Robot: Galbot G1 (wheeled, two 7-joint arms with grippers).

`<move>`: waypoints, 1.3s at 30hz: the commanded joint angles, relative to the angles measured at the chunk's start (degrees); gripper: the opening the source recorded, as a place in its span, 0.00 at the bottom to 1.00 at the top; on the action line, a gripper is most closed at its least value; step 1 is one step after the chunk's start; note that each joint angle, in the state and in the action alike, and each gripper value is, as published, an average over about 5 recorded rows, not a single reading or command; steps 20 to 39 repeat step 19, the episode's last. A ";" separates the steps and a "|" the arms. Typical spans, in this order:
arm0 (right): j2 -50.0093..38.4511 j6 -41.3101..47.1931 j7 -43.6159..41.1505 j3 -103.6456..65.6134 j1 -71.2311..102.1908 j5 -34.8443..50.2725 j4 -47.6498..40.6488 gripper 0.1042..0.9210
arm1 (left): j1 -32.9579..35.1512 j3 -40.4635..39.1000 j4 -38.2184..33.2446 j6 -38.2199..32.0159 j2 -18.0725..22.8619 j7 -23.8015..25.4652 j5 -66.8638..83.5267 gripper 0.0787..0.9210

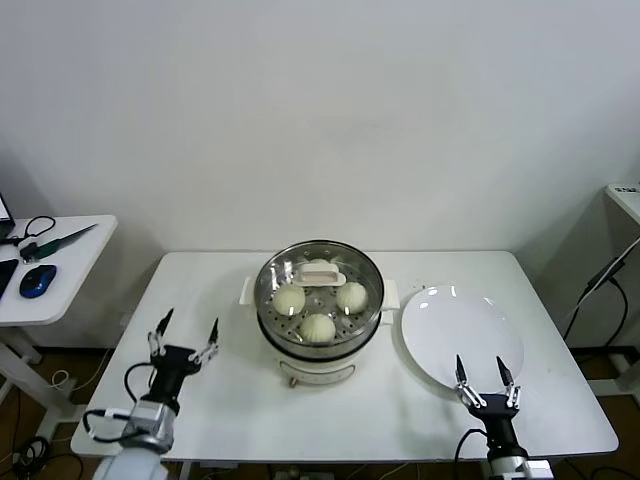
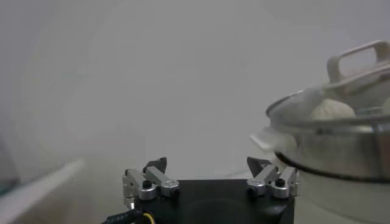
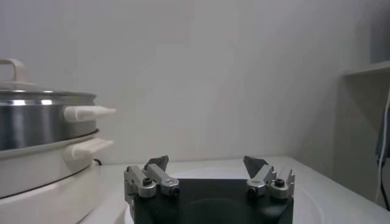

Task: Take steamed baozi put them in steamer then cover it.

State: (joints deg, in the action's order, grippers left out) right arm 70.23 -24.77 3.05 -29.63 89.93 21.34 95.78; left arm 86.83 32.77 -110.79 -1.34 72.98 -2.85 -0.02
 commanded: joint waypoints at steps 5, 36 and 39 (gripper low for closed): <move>-0.26 -0.19 0.45 0.53 -0.05 0.85 -0.23 0.88 | 4.76 3.74 6.93 -8.68 1.02 -0.09 11.20 0.88; -0.11 -0.29 0.66 0.40 0.13 0.83 -0.10 0.88 | 5.35 2.27 5.56 -9.33 1.63 1.74 11.26 0.88; -0.11 -0.29 0.66 0.40 0.13 0.83 -0.10 0.88 | 5.35 2.27 5.56 -9.33 1.63 1.74 11.26 0.88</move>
